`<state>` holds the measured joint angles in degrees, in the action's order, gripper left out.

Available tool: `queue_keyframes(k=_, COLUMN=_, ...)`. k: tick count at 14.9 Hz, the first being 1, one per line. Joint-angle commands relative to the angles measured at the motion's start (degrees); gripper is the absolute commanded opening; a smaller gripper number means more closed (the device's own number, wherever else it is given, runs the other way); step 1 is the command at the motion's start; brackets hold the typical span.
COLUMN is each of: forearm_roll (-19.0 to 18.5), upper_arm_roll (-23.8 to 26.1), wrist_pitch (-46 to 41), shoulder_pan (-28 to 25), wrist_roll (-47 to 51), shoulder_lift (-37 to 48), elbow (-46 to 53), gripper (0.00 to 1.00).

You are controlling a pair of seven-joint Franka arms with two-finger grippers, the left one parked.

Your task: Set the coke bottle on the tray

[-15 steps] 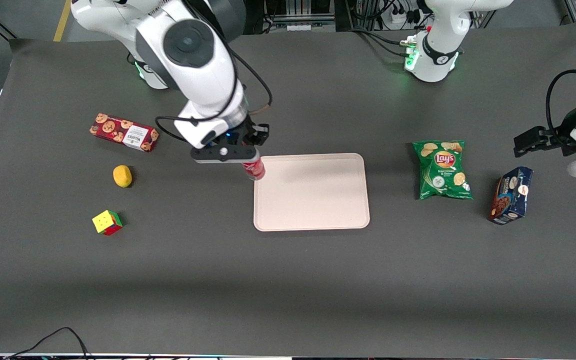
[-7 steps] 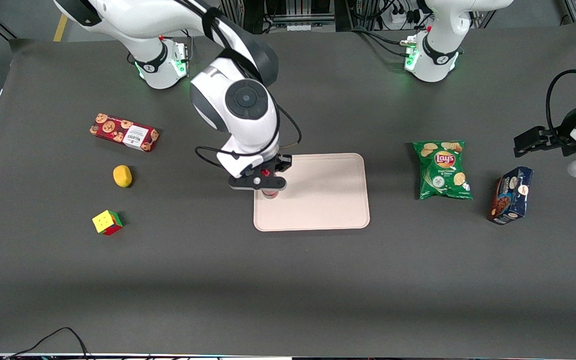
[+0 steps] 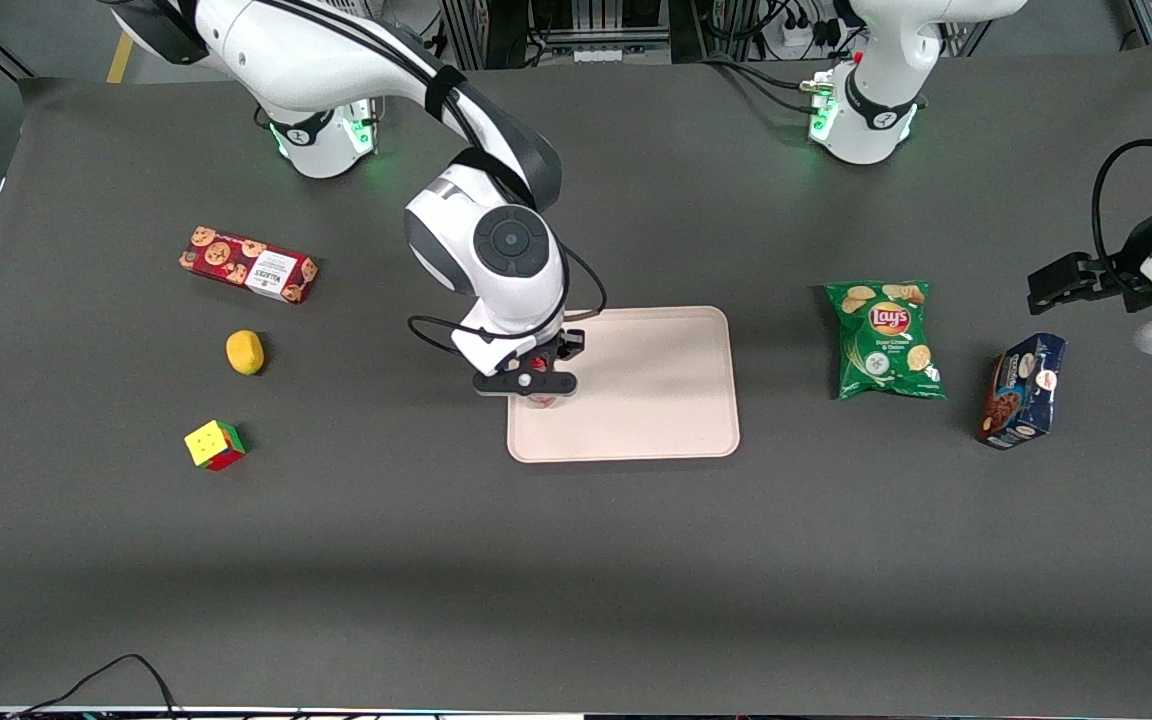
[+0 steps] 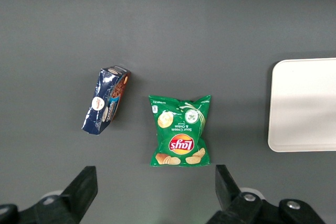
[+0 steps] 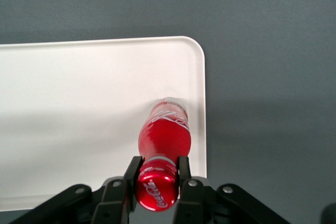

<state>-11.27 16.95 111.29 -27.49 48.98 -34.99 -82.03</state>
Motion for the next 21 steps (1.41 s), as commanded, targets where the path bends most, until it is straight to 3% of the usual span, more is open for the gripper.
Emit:
queue_keyframes(k=1, forearm_roll=-1.04, upper_arm_roll=0.8, wrist_pitch=2.08, shoulder_pan=0.94, wrist_roll=1.38, shoulder_lift=1.32, elbow=-2.08, gripper=0.0)
queue_keyframes(k=10, forearm_roll=-0.95, upper_arm_roll=0.89, wrist_pitch=5.6, shoulder_pan=1.47, wrist_roll=1.47, shoulder_lift=1.32, elbow=-3.84, gripper=0.0)
queue_keyframes(k=14, forearm_roll=-0.95, upper_arm_roll=0.89, wrist_pitch=6.3, shoulder_pan=1.56, wrist_roll=1.47, shoulder_lift=1.32, elbow=-4.37, gripper=0.31)
queue_keyframes(k=16, forearm_roll=-0.95, upper_arm_roll=0.98, wrist_pitch=6.48, shoulder_pan=1.65, wrist_roll=1.47, shoulder_lift=1.32, elbow=-4.55, gripper=0.54)
queue_keyframes(k=17, forearm_roll=-0.95, upper_arm_roll=0.89, wrist_pitch=6.57, shoulder_pan=1.56, wrist_roll=1.73, shoulder_lift=1.15, elbow=-4.55, gripper=0.79)
queue_keyframes(k=18, forearm_roll=-0.95, upper_arm_roll=0.89, wrist_pitch=6.74, shoulder_pan=1.56, wrist_roll=1.82, shoulder_lift=1.32, elbow=-4.55, gripper=0.95)
queue_keyframes(k=19, forearm_roll=-0.95, upper_arm_roll=0.89, wrist_pitch=6.83, shoulder_pan=1.65, wrist_roll=1.91, shoulder_lift=1.32, elbow=-4.63, gripper=1.0)
queue_keyframes(k=21, forearm_roll=-0.86, upper_arm_roll=0.98, wrist_pitch=6.75, shoulder_pan=2.34, wrist_roll=1.82, shoulder_lift=1.59, elbow=-4.55, gripper=1.0)
